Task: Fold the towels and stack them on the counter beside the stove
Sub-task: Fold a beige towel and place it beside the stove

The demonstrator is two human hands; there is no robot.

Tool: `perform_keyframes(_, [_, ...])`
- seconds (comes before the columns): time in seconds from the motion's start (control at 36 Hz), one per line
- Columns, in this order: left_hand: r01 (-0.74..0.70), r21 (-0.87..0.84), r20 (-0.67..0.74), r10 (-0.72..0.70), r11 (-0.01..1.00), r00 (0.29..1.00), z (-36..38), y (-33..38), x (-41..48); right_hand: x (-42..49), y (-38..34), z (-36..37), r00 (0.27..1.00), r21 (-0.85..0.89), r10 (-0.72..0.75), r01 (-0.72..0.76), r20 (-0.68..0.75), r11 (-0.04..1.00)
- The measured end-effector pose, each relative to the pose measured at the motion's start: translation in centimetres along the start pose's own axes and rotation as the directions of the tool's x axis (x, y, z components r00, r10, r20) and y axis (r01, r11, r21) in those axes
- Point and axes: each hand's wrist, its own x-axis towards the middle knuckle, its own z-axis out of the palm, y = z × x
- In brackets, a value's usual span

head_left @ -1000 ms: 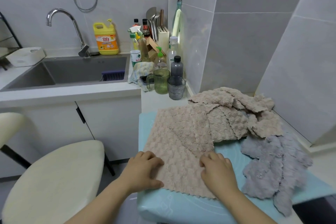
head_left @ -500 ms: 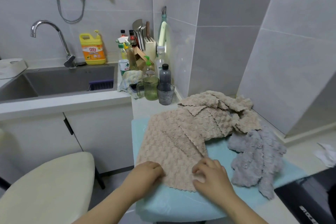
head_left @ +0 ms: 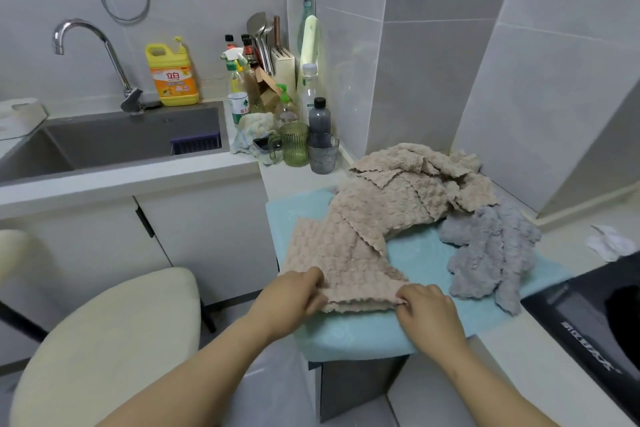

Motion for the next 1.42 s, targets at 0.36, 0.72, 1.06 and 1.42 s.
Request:
perform_keyframes(0.36, [0.03, 0.078, 0.313, -0.053, 0.996, 0.948, -2.6, 0.8, -1.2, -1.3, 2.0, -3.6, 0.961, 0.452, -0.047, -0.084, 0.271, 0.888])
perform_keyframes(0.72, [0.178, 0.096, 0.106, -0.187, 0.979, 0.977, -1.1, 1.8, 0.2, -0.3, 0.2, -2.6, 0.943, 0.234, -0.288, 0.246, 0.166, 0.94])
perform_keyframes(1.06, [0.261, 0.059, 0.152, -0.267, 0.964, 0.952, -0.2, 1.8, 0.8, 1.8, -1.1, 0.4, 0.911, 0.038, -0.266, 0.268, 0.314, 0.963])
perform_keyframes(1.42, [0.299, -0.022, 0.182, -0.29, 0.954, 0.94, -0.8, 0.5, 2.1, 3.3, 3.1, -1.8, 0.993, 0.137, 0.009, -0.025, 0.117, 0.99])
